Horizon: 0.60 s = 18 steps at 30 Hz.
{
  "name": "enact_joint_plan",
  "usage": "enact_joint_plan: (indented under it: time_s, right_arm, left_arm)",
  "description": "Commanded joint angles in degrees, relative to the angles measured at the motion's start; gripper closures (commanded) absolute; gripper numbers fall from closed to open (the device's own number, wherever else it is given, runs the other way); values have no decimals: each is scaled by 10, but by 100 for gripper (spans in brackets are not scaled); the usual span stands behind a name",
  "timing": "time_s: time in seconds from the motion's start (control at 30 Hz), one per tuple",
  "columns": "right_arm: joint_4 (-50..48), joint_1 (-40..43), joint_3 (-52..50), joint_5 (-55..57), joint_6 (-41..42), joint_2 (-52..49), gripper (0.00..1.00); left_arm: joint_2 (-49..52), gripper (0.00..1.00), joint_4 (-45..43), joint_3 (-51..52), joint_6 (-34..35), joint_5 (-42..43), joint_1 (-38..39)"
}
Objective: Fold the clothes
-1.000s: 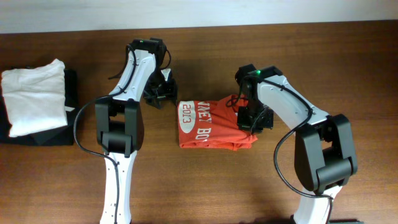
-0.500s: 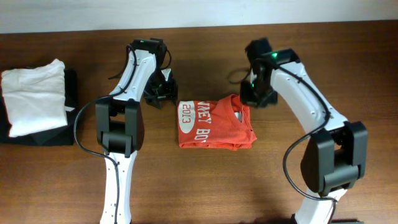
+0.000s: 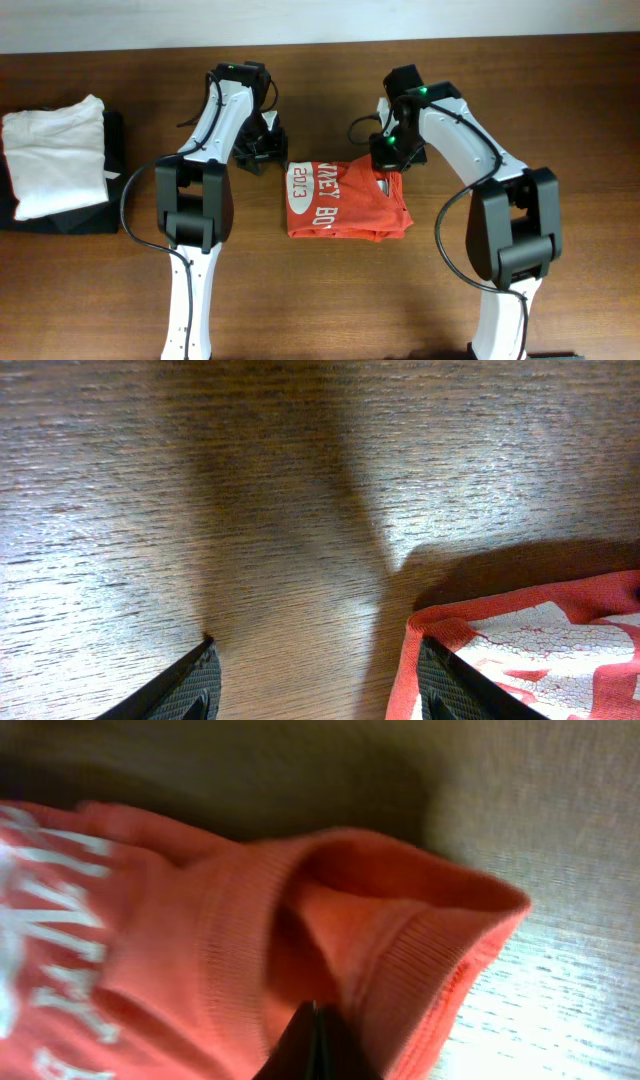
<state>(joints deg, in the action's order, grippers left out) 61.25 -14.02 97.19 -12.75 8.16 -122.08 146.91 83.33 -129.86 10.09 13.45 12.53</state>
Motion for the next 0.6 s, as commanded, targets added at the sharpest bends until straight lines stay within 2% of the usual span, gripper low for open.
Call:
enact_joint_plan:
  time_s: [0.0, 0.1, 0.27, 0.57]
  right_arm:
    - [24, 10, 5, 90, 54, -13, 96]
    - [46, 26, 5, 161, 121, -13, 96]
    - [47, 36, -3, 160, 119, -13, 90]
    - [81, 29, -4, 121, 112, 7, 94]
  left_arm:
    - [17, 37, -5, 12, -9, 3, 5]
    - [17, 38, -5, 12, -10, 3, 5]
    - [17, 38, -5, 12, -9, 3, 5]
    - [17, 37, -3, 12, -10, 3, 5]
